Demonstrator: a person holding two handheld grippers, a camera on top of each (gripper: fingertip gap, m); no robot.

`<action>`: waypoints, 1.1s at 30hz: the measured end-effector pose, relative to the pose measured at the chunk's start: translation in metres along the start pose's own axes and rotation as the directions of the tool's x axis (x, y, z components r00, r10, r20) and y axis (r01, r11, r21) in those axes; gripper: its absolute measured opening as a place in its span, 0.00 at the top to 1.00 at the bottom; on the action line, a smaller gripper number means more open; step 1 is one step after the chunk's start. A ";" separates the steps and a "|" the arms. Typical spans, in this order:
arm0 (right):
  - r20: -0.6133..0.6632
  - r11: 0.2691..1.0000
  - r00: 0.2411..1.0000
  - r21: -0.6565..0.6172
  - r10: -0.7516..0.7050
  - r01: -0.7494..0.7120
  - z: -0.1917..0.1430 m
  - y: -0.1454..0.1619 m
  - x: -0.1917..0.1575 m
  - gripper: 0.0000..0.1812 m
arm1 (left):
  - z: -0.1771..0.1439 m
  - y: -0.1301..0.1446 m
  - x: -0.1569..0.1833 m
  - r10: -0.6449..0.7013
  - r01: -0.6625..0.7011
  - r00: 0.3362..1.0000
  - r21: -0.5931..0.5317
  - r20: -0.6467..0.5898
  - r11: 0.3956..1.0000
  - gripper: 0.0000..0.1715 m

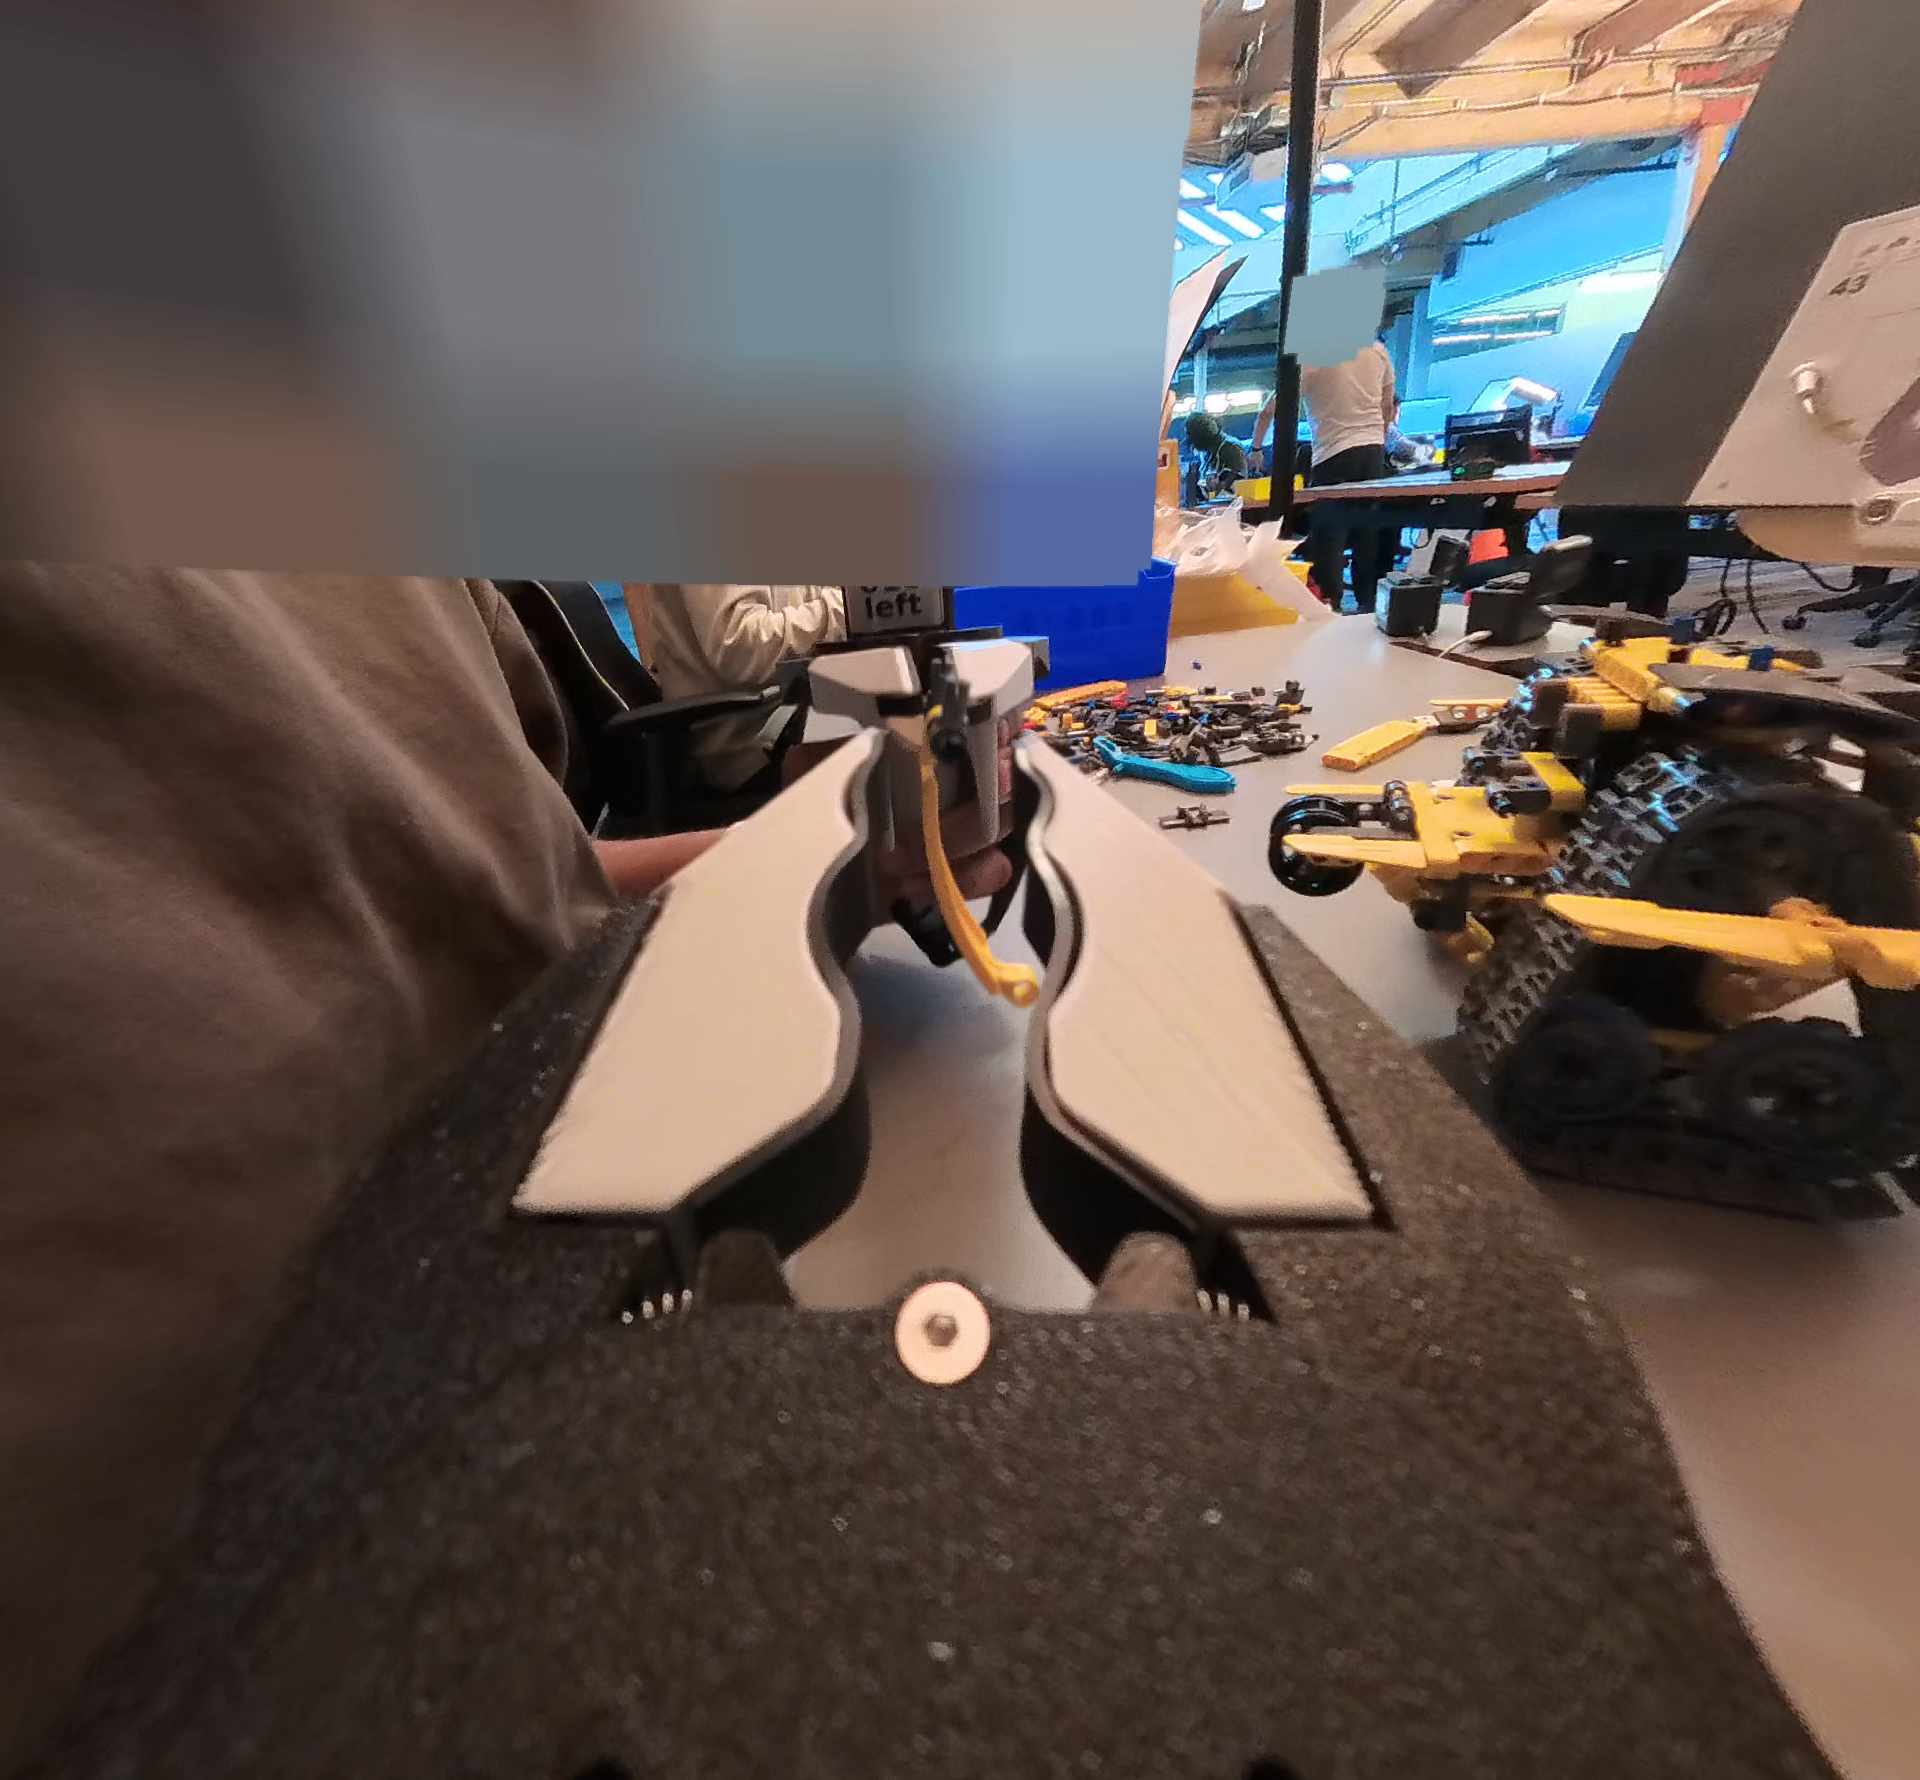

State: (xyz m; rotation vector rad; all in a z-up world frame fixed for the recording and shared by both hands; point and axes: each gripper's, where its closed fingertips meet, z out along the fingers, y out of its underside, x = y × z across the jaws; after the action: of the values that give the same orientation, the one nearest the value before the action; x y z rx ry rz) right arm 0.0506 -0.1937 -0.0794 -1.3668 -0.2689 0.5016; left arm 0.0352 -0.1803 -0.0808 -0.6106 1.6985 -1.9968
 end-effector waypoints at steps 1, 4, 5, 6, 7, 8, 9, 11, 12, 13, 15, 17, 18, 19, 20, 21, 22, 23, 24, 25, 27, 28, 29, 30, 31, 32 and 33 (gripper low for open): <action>-0.001 1.000 1.000 -0.003 -0.004 0.004 0.000 0.000 0.000 0.89 | 0.001 0.001 0.000 0.004 -0.004 1.000 -0.008 -0.001 1.000 0.97; 0.003 1.000 1.000 -0.008 -0.007 0.007 0.000 0.001 -0.001 0.91 | 0.002 0.004 0.001 0.012 -0.012 1.000 -0.023 -0.001 1.000 0.97; 0.004 1.000 1.000 -0.006 -0.005 0.005 0.000 0.001 -0.001 0.91 | 0.002 0.004 0.001 0.012 -0.012 1.000 -0.022 -0.001 1.000 0.97; 0.004 1.000 1.000 -0.005 -0.004 0.004 -0.001 0.000 0.000 0.92 | 0.002 0.003 0.001 0.010 -0.010 1.000 -0.019 -0.001 1.000 0.97; 0.003 1.000 1.000 -0.002 -0.003 0.003 -0.001 0.000 0.000 0.92 | 0.002 0.003 0.001 0.008 -0.008 1.000 -0.016 -0.002 1.000 0.97; 0.002 1.000 1.000 0.003 -0.001 0.001 -0.002 -0.001 0.000 0.93 | 0.001 0.002 0.001 0.004 -0.004 1.000 -0.012 -0.002 1.000 0.97; 0.002 1.000 1.000 0.008 0.002 -0.002 -0.003 -0.002 0.001 0.94 | 0.001 0.001 0.000 0.001 -0.001 1.000 -0.009 -0.003 1.000 0.97; 0.005 1.000 1.000 0.017 0.008 -0.008 -0.004 -0.004 0.001 0.95 | 0.001 0.001 0.001 -0.002 0.002 1.000 -0.008 -0.005 1.000 0.97; 0.006 1.000 1.000 0.017 0.010 -0.010 -0.004 -0.004 0.001 0.96 | 0.001 0.002 0.001 -0.001 0.001 1.000 -0.010 -0.006 1.000 0.97; 0.008 1.000 1.000 0.015 0.009 -0.010 -0.004 -0.003 0.001 0.96 | 0.001 0.002 0.001 0.000 -0.001 1.000 -0.013 -0.005 1.000 0.97; 0.010 1.000 1.000 0.010 0.007 -0.007 -0.003 -0.003 0.000 0.97 | 0.001 0.002 0.000 0.003 -0.003 1.000 -0.014 -0.002 1.000 0.97; 0.013 1.000 1.000 0.008 0.007 -0.007 -0.003 -0.002 0.000 0.97 | 0.001 0.002 0.000 -0.001 0.001 1.000 -0.012 -0.004 1.000 0.97; 0.013 1.000 1.000 0.007 0.007 -0.007 -0.003 -0.002 0.000 0.97 | 0.001 0.002 0.000 -0.001 0.001 1.000 -0.012 -0.004 1.000 0.97; 0.013 1.000 1.000 0.007 0.007 -0.007 -0.003 -0.002 -0.001 0.97 | 0.001 0.002 0.000 0.000 0.000 1.000 -0.012 -0.004 1.000 0.97; 0.013 1.000 1.000 0.007 0.008 -0.008 -0.003 -0.002 0.000 0.97 | 0.001 0.002 0.000 0.000 0.000 1.000 -0.012 -0.003 1.000 0.97; 0.014 1.000 1.000 0.007 0.008 -0.008 -0.003 -0.002 -0.001 0.97 | 0.001 0.002 0.000 0.000 0.000 1.000 -0.012 -0.004 1.000 0.97; 0.014 1.000 1.000 0.007 0.008 -0.008 -0.003 -0.002 -0.001 0.97 | 0.001 0.002 0.000 0.001 -0.001 1.000 -0.012 -0.004 1.000 0.97; 0.014 1.000 1.000 0.007 0.009 -0.009 -0.003 -0.002 0.000 0.97 | 0.001 0.002 0.000 0.001 -0.001 1.000 -0.012 -0.003 1.000 0.97; 0.013 1.000 1.000 0.007 0.010 -0.010 -0.003 -0.002 0.000 0.96 | 0.001 0.002 0.000 0.000 0.000 1.000 -0.011 -0.004 1.000 0.97; 0.013 1.000 1.000 0.007 0.012 -0.012 -0.004 -0.002 0.000 0.96 | 0.001 0.002 0.000 0.000 0.000 1.000 -0.011 -0.003 1.000 0.97; 0.013 1.000 1.000 0.007 0.013 -0.013 -0.004 -0.002 0.000 0.96 | 0.000 0.001 0.000 0.000 0.000 1.000 -0.008 -0.002 1.000 0.97; 0.013 1.000 1.000 0.006 0.013 -0.013 -0.004 -0.002 0.000 0.96 | 0.000 0.001 0.000 -0.001 0.001 1.000 -0.007 -0.002 1.000 0.97; 0.013 1.000 1.000 0.006 0.014 -0.014 -0.004 -0.002 0.000 0.96 | 0.000 0.001 0.000 -0.002 0.002 1.000 -0.005 -0.002 1.000 0.97; 0.013 1.000 1.000 0.006 0.015 -0.015 -0.004 -0.002 0.000 0.96 | 0.000 0.000 0.000 -0.003 0.003 1.000 -0.004 -0.002 1.000 0.97; 0.014 1.000 1.000 0.005 0.015 -0.016 -0.004 -0.002 0.000 0.96 | 0.000 0.000 0.000 -0.003 0.003 1.000 -0.002 -0.002 1.000 0.97; 0.014 1.000 1.000 0.003 0.016 -0.016 -0.004 -0.002 0.000 0.96 | 0.000 0.000 0.000 -0.004 0.004 1.000 -0.002 -0.002 1.000 0.97; 0.014 1.000 1.000 0.002 0.016 -0.016 -0.004 -0.001 0.000 0.96 | 0.000 0.000 0.000 -0.005 0.005 1.000 -0.002 -0.002 1.000 0.97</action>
State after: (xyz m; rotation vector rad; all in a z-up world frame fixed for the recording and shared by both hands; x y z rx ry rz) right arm 0.0529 -0.1970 -0.0787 -1.3646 -0.2693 0.5252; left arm 0.0354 -0.1799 -0.0811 -0.6146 1.7016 -2.0000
